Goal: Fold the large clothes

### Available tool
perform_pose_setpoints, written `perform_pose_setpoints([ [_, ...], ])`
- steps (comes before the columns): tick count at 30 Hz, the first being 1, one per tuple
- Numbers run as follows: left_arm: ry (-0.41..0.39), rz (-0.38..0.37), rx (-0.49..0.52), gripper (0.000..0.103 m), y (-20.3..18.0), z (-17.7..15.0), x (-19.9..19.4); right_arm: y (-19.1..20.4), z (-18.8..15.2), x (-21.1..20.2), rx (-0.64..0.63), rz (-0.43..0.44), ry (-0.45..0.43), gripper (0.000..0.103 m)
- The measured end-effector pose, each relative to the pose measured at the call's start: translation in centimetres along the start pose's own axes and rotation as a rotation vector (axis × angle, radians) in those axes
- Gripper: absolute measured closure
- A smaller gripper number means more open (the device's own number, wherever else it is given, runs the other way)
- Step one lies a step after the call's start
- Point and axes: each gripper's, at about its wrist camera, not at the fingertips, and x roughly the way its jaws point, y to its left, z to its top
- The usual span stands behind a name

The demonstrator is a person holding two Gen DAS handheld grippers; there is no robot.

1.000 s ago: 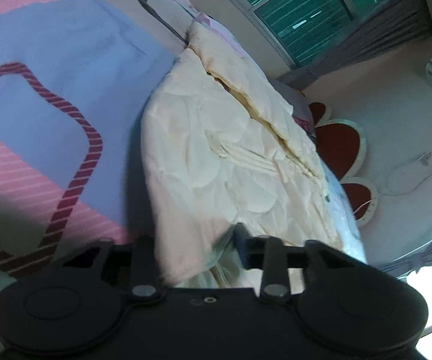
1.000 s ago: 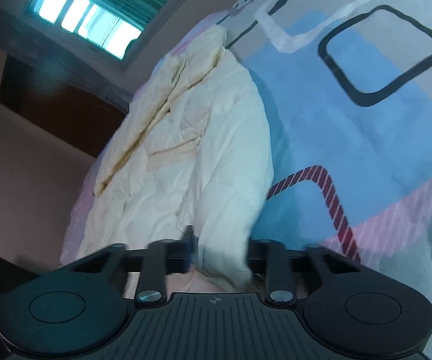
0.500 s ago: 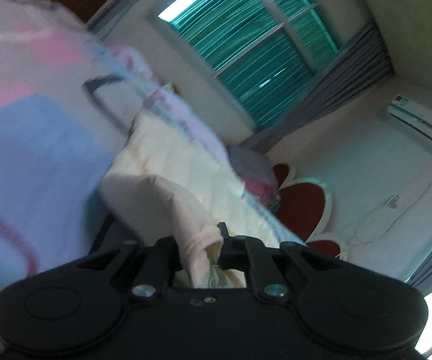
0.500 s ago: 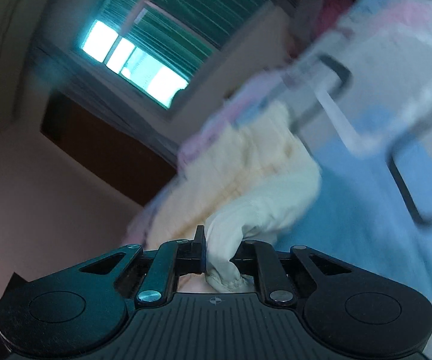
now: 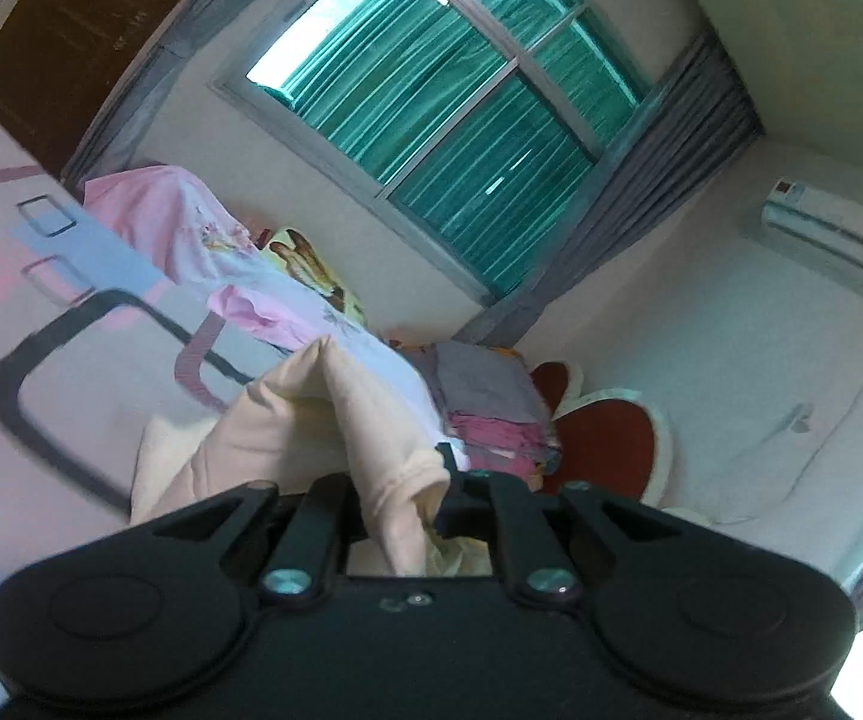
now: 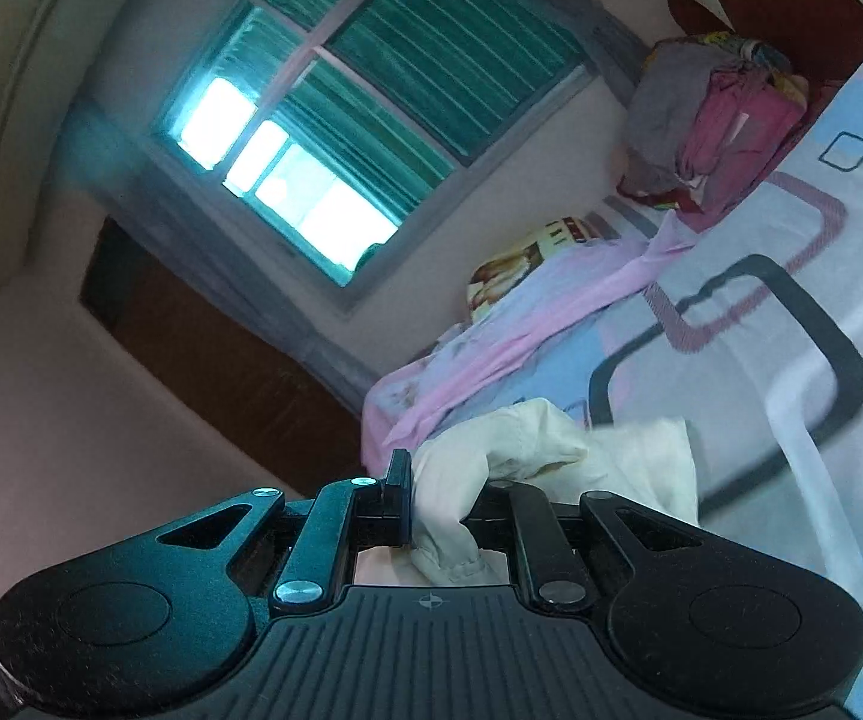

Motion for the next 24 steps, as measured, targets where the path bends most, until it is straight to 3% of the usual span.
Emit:
perform_pose_setpoints([
  [5,0.066,0.115,0.024,0.093,3.0,1.9,7.5,-3.6,2.6,8.9,0.025,-0.088,0.058,0.090],
  [6,0.081,0.160,0.049,0.087,3.4,1.9,9.1,-4.2,2.9,10.9,0.011,-0.109,0.078,0.087],
  [7,0.093,0.199,0.072,0.078,3.9,2.1,10.3,-4.8,2.8,12.4,0.000,-0.134,0.099,0.078],
  [8,0.099,0.250,0.075,0.068,4.5,2.3,11.6,-5.1,2.8,13.7,-0.011,-0.176,0.114,0.045],
  [9,0.092,0.291,0.061,0.033,5.1,2.5,12.3,-5.1,2.8,14.4,-0.040,-0.224,0.082,0.020],
  [10,0.068,0.321,0.054,0.006,5.5,2.7,12.2,-5.0,2.5,14.3,-0.091,-0.241,0.034,0.019],
  [12,0.011,0.324,0.071,0.007,6.2,3.1,12.0,-5.2,2.5,14.4,-0.148,-0.243,0.028,0.019],
  [16,0.111,0.310,0.150,0.012,7.8,3.7,13.0,-6.8,2.5,14.9,-0.230,-0.285,0.069,0.019],
  [20,0.287,0.277,0.185,0.023,9.6,3.4,15.7,-8.3,2.2,17.3,-0.266,-0.326,0.150,0.019],
  [22,0.377,0.239,0.185,0.041,10.1,2.7,17.0,-8.6,1.6,18.6,-0.286,-0.331,0.203,0.022],
  [24,0.431,0.229,0.195,0.053,10.3,1.9,18.2,-8.8,0.8,20.2,-0.324,-0.348,0.286,0.074],
])
